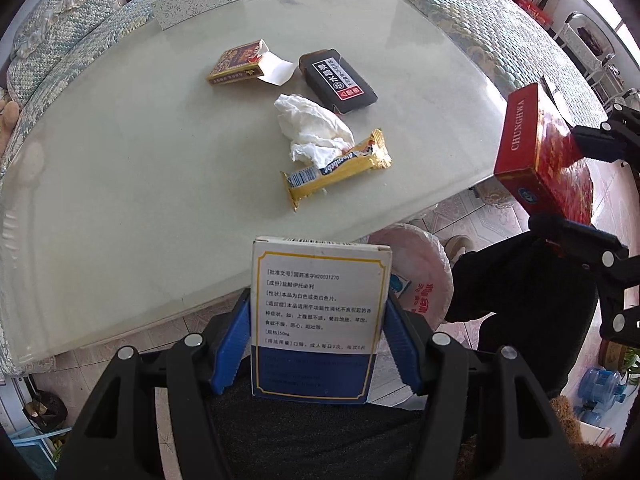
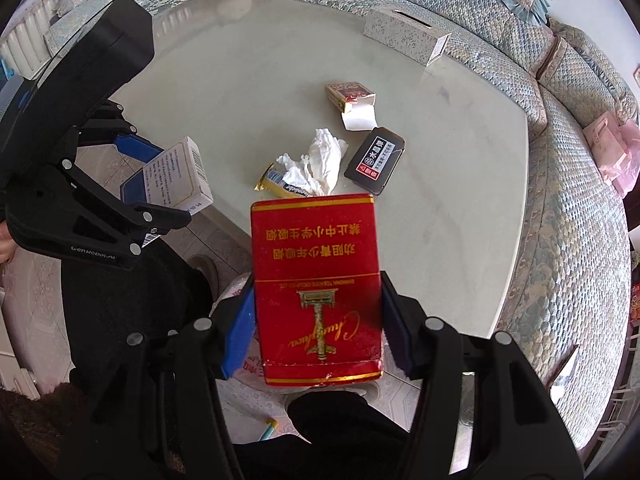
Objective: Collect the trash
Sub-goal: 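Carry the red pack and blue-and-white box over the trash bin with both tools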
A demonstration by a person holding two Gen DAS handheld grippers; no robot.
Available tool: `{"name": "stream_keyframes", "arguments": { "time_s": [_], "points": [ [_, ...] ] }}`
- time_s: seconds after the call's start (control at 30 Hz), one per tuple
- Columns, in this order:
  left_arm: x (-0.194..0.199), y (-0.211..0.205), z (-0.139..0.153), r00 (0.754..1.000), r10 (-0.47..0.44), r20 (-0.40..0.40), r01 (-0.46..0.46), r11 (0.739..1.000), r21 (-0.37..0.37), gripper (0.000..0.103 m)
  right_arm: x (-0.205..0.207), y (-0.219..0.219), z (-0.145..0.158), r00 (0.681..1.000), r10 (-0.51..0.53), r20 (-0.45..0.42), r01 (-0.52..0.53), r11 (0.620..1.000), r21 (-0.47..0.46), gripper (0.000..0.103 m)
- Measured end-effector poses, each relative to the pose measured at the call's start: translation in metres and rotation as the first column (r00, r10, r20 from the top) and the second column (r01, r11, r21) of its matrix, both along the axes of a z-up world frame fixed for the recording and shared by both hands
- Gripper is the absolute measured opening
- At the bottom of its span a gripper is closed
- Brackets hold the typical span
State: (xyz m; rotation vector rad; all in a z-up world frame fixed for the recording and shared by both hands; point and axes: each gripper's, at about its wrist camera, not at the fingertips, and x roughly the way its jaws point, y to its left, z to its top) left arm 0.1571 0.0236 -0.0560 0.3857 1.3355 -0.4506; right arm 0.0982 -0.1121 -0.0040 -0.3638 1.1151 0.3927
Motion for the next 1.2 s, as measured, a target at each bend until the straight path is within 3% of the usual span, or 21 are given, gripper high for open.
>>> {"name": "stream_keyframes", "arguments": {
  "time_s": [0.4,0.77,1.2],
  "points": [
    [-0.036,-0.026,-0.048,1.0,-0.004,-0.009,0.003,0.999,-0.05,0.061,-0.039,-0.006,-0.05,0.998,-0.034,-0.055,0.035,0.999,0.014,0.056],
    [-0.05,-0.038,-0.11,0.999,0.025,-0.032,-0.026,0.999,-0.046,0.061,-0.047,-0.019,-0.103,0.991,-0.099,-0.092,0.099,0.995,-0.007,0.056],
    [-0.053,-0.049,-0.16,0.997,0.021,-0.076,-0.022,1.0,-0.005,0.061,-0.045,-0.024,-0.16,0.981,-0.126,-0.147,0.125,0.992,-0.013,0.056]
  ]
}}
